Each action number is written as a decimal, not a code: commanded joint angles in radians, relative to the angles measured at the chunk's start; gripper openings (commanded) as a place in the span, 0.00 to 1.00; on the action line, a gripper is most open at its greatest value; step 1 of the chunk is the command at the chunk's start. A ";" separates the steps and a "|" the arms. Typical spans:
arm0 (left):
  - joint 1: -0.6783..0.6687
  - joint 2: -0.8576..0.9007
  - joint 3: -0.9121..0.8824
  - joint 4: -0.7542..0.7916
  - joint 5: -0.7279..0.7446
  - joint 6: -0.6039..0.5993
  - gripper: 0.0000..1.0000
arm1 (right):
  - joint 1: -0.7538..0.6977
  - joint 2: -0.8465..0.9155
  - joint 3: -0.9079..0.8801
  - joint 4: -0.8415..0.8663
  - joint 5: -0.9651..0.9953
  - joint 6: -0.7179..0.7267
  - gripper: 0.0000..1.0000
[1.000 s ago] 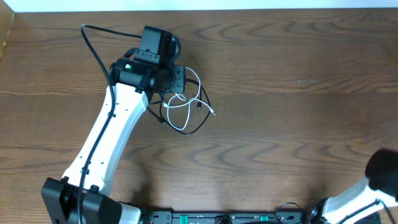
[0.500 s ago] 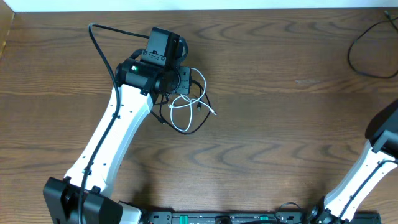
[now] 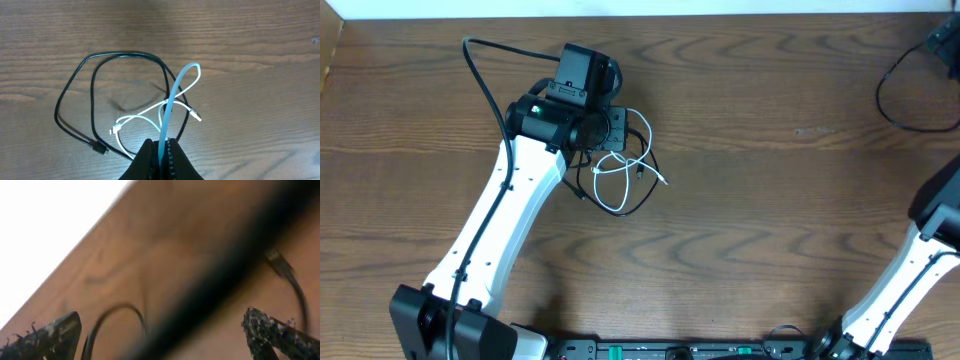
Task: Untangle cables
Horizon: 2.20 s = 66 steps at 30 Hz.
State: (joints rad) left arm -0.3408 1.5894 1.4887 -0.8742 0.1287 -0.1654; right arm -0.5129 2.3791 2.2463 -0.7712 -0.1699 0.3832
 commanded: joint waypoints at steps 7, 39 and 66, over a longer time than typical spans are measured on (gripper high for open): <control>-0.001 0.023 0.005 0.002 0.002 -0.012 0.07 | -0.006 -0.269 0.009 -0.496 -0.148 -0.075 0.99; 0.151 -0.183 0.052 -0.026 0.218 -0.029 0.41 | 0.580 -0.284 -0.155 -0.594 -0.337 -0.358 0.92; 0.372 -0.198 0.051 -0.113 0.219 -0.031 0.42 | 1.006 -0.284 -0.725 0.043 -0.326 0.021 0.77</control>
State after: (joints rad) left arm 0.0284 1.3876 1.5261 -0.9852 0.3424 -0.1871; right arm 0.4667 2.0876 1.5517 -0.7567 -0.4835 0.3779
